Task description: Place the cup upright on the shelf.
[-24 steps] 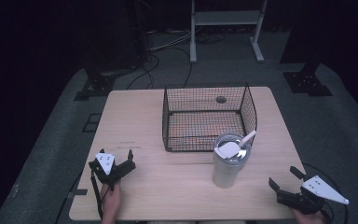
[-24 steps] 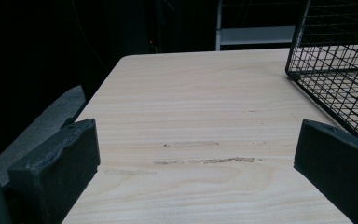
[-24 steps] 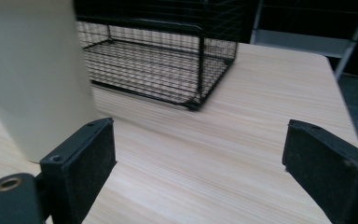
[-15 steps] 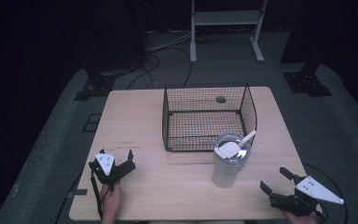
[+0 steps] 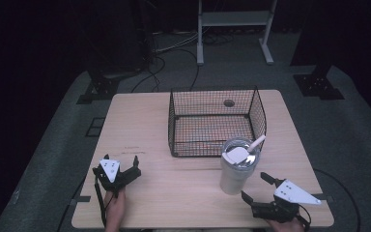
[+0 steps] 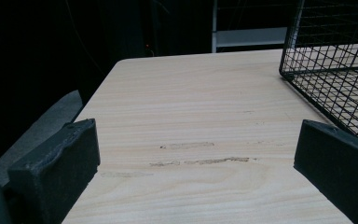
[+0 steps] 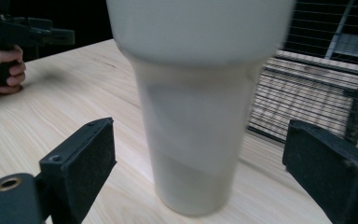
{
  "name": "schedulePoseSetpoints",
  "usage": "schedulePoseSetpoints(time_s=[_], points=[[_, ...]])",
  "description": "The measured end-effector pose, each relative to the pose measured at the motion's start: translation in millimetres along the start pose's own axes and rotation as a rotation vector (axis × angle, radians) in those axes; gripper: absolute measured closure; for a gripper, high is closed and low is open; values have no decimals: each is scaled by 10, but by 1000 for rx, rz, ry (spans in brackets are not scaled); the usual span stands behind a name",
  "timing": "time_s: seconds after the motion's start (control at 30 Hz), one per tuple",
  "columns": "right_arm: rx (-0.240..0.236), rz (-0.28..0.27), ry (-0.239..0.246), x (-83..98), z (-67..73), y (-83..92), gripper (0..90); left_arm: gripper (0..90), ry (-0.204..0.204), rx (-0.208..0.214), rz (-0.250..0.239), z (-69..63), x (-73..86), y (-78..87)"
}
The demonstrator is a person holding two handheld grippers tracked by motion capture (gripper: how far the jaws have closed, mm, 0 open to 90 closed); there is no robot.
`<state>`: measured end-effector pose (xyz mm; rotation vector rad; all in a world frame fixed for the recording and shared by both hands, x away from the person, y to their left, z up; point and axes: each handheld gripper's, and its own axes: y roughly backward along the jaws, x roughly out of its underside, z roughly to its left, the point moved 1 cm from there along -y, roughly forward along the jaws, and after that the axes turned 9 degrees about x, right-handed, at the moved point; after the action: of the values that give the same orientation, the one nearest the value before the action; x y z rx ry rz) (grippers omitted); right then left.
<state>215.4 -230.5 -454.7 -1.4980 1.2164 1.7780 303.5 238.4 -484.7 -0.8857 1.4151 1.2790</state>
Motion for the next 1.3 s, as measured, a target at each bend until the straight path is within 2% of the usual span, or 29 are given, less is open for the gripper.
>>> schedulePoseSetpoints(time_s=[0.1, 0.3, 0.43, 0.5, 0.67, 0.9, 1.3], points=[[12, -1, 7, -31, 53, -87, 85, 0, -2, 2, -4, -4, 1, -2], [35, 2, -12, -63, 105, -249, 70, 0, -8, 4, -4, -10, 2, -3], [38, -9, -12, -89, 141, -360, 68, 0, -12, 5, -3, -12, 2, -2], [55, -18, -5, -104, 159, -408, 54, 0, -14, 6, -1, -15, 2, -1], [66, -33, -23, -131, 169, -510, 52, 0, -19, 7, -5, -19, 3, -4], [92, -62, -16, -130, 181, -572, 79, 0, -21, 11, -6, -22, 3, -4], [78, -79, -7, -120, 163, -565, 91, 0, -24, 12, -7, -23, 4, -2]])
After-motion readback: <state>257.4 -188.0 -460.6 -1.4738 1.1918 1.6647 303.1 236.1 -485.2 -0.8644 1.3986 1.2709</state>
